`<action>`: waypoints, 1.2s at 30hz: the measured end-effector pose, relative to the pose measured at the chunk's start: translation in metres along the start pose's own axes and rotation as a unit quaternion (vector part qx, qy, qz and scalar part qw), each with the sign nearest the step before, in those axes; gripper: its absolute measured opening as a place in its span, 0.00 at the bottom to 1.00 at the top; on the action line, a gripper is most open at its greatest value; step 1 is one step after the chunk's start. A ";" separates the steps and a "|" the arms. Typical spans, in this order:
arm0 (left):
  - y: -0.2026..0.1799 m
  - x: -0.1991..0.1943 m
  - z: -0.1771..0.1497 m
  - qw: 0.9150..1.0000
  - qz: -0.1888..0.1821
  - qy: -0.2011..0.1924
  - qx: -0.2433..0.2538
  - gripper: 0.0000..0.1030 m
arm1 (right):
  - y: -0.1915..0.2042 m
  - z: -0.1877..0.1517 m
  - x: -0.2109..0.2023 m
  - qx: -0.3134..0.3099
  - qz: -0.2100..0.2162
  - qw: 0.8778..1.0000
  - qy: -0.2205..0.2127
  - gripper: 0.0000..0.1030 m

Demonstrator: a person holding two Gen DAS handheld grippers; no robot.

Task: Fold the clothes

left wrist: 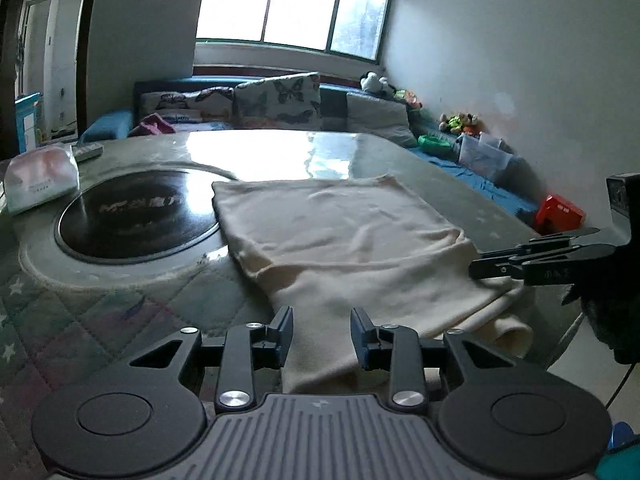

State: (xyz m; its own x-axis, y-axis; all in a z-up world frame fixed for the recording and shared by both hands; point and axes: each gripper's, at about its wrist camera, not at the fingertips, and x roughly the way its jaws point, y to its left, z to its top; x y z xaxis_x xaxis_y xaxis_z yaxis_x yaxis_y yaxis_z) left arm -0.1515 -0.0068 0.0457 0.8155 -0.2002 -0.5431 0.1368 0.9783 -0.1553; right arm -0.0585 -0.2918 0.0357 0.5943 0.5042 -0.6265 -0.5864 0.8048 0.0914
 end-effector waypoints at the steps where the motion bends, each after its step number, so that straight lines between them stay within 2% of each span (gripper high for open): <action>1: 0.000 0.001 0.003 1.000 -0.003 -0.004 0.000 0.33 | 0.001 0.002 -0.002 -0.005 -0.006 1.000 -0.006 0.21; 7: -0.001 0.022 0.021 1.000 -0.018 -0.012 -0.001 0.32 | 0.008 0.015 -0.005 -0.027 -0.010 0.999 -0.036 0.21; 11: -0.002 0.043 0.026 1.000 -0.021 0.002 0.002 0.33 | 0.013 0.017 0.010 -0.048 -0.001 0.998 -0.030 0.21; 14: 0.002 0.058 0.023 1.000 -0.014 0.021 0.001 0.33 | 0.011 0.013 0.022 -0.059 -0.009 0.998 -0.017 0.21; 20: 0.004 0.054 0.016 0.999 -0.017 0.027 0.012 0.33 | 0.011 0.005 0.007 -0.073 0.001 0.997 -0.010 0.21; 25: -0.002 0.038 0.012 0.998 -0.027 0.028 0.044 0.35 | 0.016 -0.006 -0.001 -0.097 0.010 0.995 0.008 0.21; 29: -0.008 0.016 0.004 0.995 -0.040 0.034 0.081 0.42 | 0.019 -0.011 -0.011 -0.110 0.008 0.994 0.004 0.21; 36: -0.026 -0.004 -0.015 0.983 -0.061 0.041 0.170 0.45 | 0.019 -0.019 -0.018 -0.122 0.007 0.992 0.012 0.21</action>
State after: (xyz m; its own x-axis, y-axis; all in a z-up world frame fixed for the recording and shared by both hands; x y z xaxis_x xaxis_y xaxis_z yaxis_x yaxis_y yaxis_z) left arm -0.1670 -0.0325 0.0398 0.7353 -0.3072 -0.6041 0.4226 0.9047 0.0544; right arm -0.0912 -0.2917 0.0338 0.5743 0.5050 -0.6443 -0.7115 0.6972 -0.0877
